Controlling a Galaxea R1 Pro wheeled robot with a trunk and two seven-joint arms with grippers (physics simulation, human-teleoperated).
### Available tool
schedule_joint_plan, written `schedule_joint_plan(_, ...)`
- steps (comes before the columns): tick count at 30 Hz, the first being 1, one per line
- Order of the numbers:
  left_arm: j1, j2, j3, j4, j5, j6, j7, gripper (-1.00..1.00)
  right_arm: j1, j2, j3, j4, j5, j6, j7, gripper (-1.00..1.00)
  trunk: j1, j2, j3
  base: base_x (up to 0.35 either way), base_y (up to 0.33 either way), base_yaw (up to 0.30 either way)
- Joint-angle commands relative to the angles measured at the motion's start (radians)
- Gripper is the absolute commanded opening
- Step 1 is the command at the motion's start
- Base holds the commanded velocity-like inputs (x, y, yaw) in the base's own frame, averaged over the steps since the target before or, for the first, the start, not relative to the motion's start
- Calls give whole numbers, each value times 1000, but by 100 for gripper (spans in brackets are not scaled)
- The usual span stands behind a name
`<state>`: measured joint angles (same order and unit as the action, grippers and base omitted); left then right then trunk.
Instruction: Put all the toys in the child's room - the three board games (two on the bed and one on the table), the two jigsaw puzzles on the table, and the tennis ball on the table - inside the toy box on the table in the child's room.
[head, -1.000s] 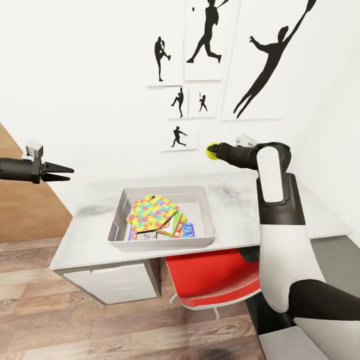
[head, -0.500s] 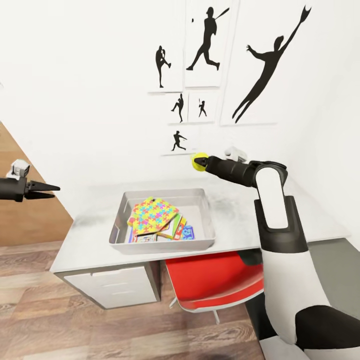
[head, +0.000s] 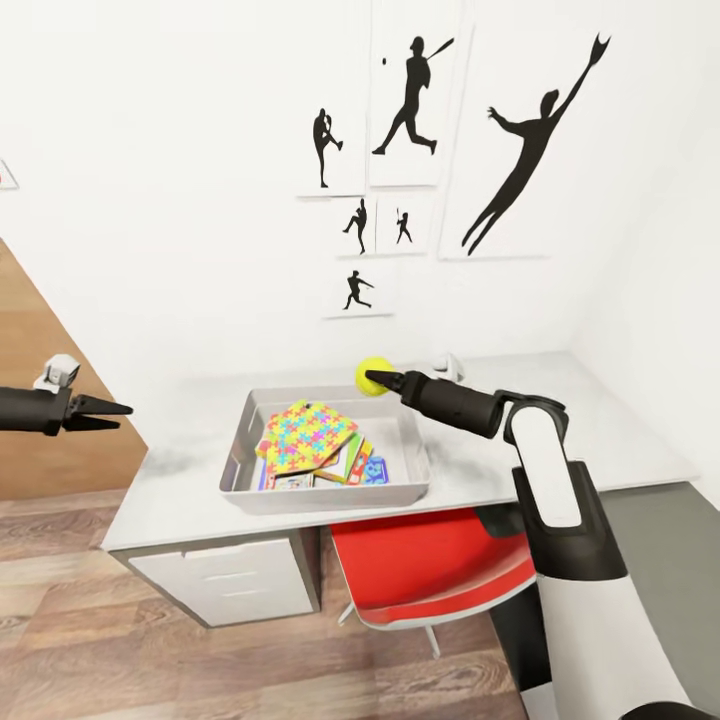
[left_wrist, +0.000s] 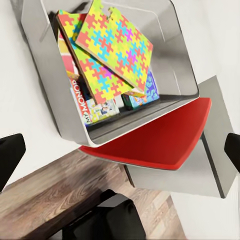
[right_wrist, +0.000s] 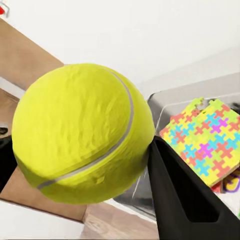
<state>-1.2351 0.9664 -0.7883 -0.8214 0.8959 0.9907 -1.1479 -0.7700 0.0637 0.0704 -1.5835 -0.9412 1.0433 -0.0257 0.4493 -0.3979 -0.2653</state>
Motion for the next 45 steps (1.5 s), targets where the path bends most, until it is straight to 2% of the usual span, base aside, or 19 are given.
schedule_joint_plan(1,1,0,-7,1,6,6,-3,100,3,1,1,-1,-4,4,8,-100,1,-2,0,0,0,0)
schedule_joint_plan(11,33,0,-8,1,8,4,-3,100,10,14,11,-1,4,1,25,-100,1,-2,16,0,0,0)
schedule_joint_plan(21,35,-1,-8,1,8,2,-61,100,22,12,11,-1,5,1,29,-100,1,-2,33,0,14,0)
schedule_joint_plan(31,35,1,-8,2,8,-15,-66,100,26,8,10,-2,6,0,30,-100,1,-2,49,10,122,0)
schedule_joint_plan(45,35,3,-9,2,8,-23,-66,100,32,2,10,-2,7,0,33,-100,1,-2,73,122,120,0)
